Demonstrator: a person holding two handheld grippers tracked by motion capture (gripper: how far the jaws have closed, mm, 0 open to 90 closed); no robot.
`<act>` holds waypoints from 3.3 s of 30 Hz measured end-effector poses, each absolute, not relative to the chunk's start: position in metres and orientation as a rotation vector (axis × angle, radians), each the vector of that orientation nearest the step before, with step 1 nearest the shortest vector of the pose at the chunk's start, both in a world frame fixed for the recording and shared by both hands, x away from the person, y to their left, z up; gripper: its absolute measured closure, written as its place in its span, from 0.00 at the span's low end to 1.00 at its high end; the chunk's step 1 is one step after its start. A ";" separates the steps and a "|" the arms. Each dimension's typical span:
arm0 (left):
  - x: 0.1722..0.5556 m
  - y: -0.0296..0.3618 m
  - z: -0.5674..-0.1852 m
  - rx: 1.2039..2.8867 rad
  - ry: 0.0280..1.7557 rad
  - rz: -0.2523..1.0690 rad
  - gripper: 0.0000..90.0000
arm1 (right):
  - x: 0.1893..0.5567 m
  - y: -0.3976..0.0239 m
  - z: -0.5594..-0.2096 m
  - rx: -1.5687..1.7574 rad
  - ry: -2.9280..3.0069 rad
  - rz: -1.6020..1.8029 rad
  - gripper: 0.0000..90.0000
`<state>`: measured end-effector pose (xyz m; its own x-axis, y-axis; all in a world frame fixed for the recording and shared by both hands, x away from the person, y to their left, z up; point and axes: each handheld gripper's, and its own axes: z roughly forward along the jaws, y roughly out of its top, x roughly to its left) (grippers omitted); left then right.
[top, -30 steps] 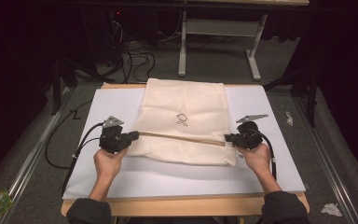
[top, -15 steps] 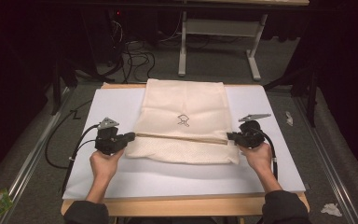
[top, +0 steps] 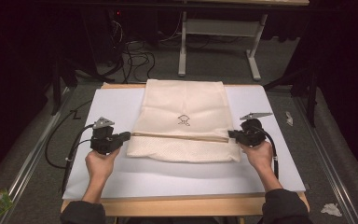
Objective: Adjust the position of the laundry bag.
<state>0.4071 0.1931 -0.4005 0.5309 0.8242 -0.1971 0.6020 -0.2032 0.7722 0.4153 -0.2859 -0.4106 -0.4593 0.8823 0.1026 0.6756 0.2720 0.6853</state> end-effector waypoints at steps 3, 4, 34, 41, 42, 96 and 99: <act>0.404 0.194 -0.401 1.918 1.164 0.327 0.97 | 0.413 -0.289 -0.410 1.437 2.244 0.987 0.99; 0.404 0.194 -0.402 1.918 1.167 0.328 0.97 | 0.413 -0.289 -0.410 1.432 2.240 0.989 0.99; 0.396 0.201 -0.423 1.931 1.190 0.316 0.97 | 0.406 -0.288 -0.418 1.447 2.243 1.021 0.98; 0.401 0.201 -0.436 1.921 1.210 0.250 0.97 | 0.406 -0.290 -0.424 1.479 2.257 1.020 0.97; 0.402 0.200 -0.437 1.923 1.210 0.246 0.97 | 0.406 -0.290 -0.425 1.477 2.261 1.006 0.97; 0.369 0.226 -0.432 1.804 1.143 0.442 0.68 | 0.362 -0.334 -0.425 1.443 1.987 1.193 0.76; 0.365 0.235 -0.433 1.768 1.169 0.459 0.66 | 0.357 -0.346 -0.425 1.458 1.941 1.228 0.78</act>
<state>0.3649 0.2354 -0.4329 0.4754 0.8620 -0.1759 0.5118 -0.1084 0.8522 0.3572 -0.3463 -0.4251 -0.3634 0.9158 0.1707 0.5470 0.0614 0.8349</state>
